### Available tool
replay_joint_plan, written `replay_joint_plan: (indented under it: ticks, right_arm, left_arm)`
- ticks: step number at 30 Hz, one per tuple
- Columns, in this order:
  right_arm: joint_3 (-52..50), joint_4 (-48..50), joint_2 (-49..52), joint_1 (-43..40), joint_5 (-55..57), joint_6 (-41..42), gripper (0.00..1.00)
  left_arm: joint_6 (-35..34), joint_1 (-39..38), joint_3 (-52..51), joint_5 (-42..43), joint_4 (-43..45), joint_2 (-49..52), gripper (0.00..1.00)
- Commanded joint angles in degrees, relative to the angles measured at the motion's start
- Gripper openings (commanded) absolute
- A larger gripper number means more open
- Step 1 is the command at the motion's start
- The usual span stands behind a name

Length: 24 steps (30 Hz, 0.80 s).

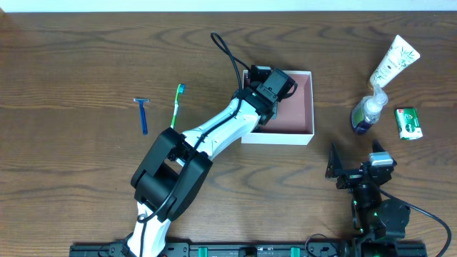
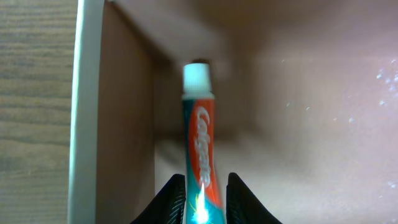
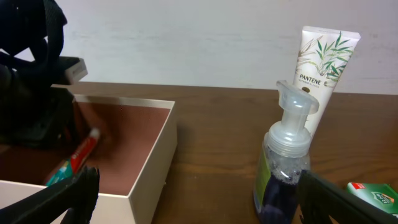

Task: Pack container
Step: 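Lift the toothpaste tube with the left gripper and carry it over the box, then lower the tube into the box and open the left gripper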

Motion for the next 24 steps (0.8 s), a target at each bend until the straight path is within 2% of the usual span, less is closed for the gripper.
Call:
replay_joint_plan:
  ticks: [1, 13, 15, 24]
  right_arm:
    - [-0.2, -0.1, -0.3, 0.6, 0.4, -1.0, 0.99]
    - [-0.2, -0.1, -0.3, 0.6, 0.4, -1.0, 0.99]
    - [-0.2, -0.1, -0.3, 0.6, 0.4, -1.1, 0.99]
    - [-0.2, -0.1, -0.3, 0.6, 0.4, -1.0, 0.99]
  left_arm:
    - [-0.6, 0.1, -0.2, -0.3, -1.4, 0.8, 0.24]
    - [0.5, 0.0, 0.3, -0.3, -0.5, -0.1, 0.25]
    - [2.2, 0.0, 0.9, -0.3, -0.4, -1.2, 0.28]
    - [4.3, 0.1, 2.4, -0.6, -1.2, -13.0, 0.3]
